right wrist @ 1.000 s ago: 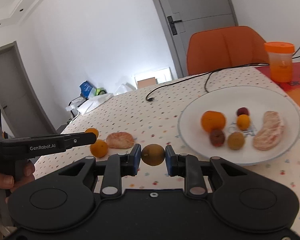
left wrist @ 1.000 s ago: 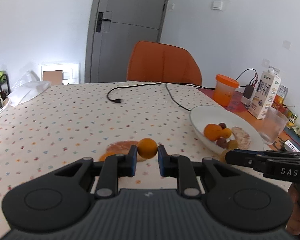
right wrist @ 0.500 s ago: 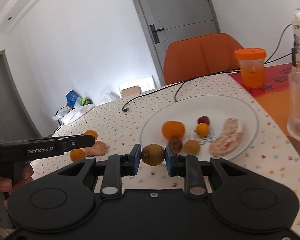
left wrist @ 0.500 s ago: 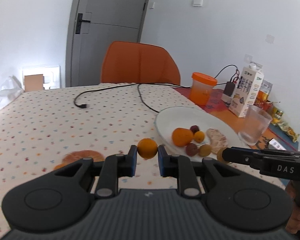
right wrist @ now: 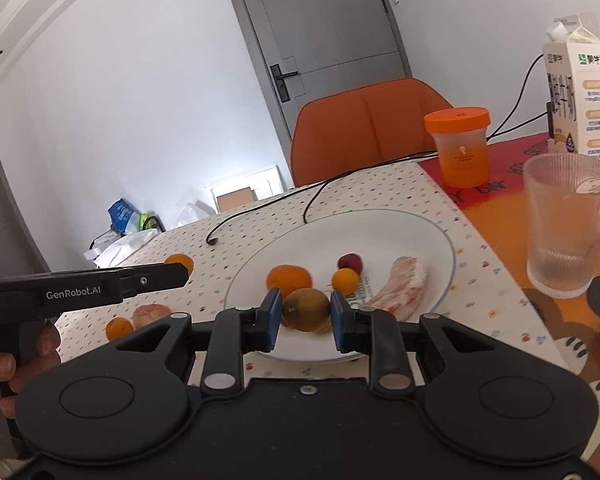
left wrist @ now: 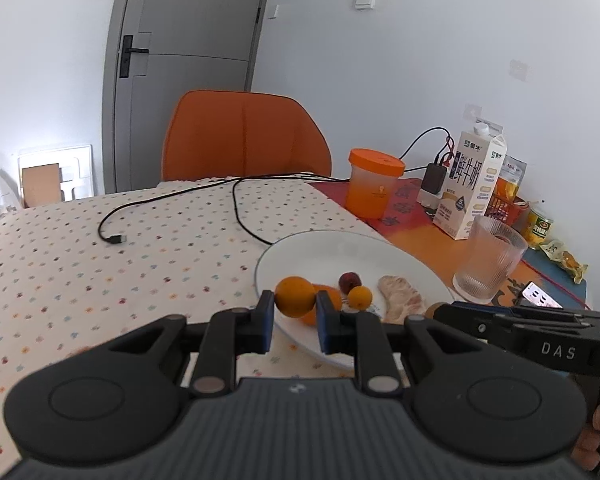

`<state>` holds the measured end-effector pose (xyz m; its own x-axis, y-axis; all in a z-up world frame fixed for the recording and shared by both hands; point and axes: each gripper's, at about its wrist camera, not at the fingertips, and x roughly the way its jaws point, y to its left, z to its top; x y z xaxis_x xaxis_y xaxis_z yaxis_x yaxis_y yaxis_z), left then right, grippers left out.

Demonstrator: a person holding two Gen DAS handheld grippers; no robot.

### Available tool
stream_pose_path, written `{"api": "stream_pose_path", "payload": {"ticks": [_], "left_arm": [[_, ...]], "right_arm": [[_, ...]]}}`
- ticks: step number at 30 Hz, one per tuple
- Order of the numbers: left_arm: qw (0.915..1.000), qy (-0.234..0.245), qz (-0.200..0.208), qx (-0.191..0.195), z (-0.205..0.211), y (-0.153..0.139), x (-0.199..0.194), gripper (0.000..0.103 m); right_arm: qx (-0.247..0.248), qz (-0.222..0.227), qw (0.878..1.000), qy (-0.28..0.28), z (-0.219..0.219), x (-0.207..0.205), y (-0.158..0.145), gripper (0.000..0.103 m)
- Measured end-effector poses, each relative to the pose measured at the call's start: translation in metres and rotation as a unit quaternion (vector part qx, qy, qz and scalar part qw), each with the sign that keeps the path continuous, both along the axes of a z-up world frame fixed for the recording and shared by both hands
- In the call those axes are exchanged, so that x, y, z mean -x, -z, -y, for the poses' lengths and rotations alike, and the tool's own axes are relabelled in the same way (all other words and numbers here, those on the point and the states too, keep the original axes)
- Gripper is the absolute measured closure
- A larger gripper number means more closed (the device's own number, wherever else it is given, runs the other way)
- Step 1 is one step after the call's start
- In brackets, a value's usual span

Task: Organize fruits
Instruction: 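Carry the kiwi and mandarin in both tools over the white bowl, then open the right tool to drop the kiwi while the left tool releases the mandarin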

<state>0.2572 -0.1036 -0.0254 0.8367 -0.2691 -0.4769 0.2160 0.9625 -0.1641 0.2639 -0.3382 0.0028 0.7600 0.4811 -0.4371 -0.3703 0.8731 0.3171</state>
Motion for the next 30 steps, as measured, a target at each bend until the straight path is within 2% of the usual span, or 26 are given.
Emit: {"api": "stream_pose_path", "payload": {"ticks": [13, 22, 24, 26, 30], "left_arm": [[0.9993, 0.034, -0.004, -0.013, 0.04, 0.007, -0.027, 0.083], [0.9988, 0.043, -0.012, -0.017, 0.053, 0.015, -0.044, 0.083], [0.9988, 0.044, -0.014, -0.019, 0.056, 0.017, -0.048, 0.083], [0.9987, 0.044, -0.015, -0.021, 0.058, 0.018, -0.05, 0.083], [0.9985, 0.048, -0.016, -0.022, 0.061, 0.019, -0.052, 0.083]], "right_arm": [[0.001, -0.002, 1.0, 0.019, 0.015, -0.025, 0.009, 0.079], [-0.002, -0.003, 1.0, 0.023, 0.015, -0.038, 0.015, 0.078], [0.0, -0.002, 1.0, 0.019, 0.014, -0.04, 0.017, 0.073], [0.01, 0.0, 1.0, 0.014, 0.011, -0.04, 0.019, 0.063], [0.006, -0.006, 1.0, 0.012, 0.014, -0.036, 0.022, 0.061]]}}
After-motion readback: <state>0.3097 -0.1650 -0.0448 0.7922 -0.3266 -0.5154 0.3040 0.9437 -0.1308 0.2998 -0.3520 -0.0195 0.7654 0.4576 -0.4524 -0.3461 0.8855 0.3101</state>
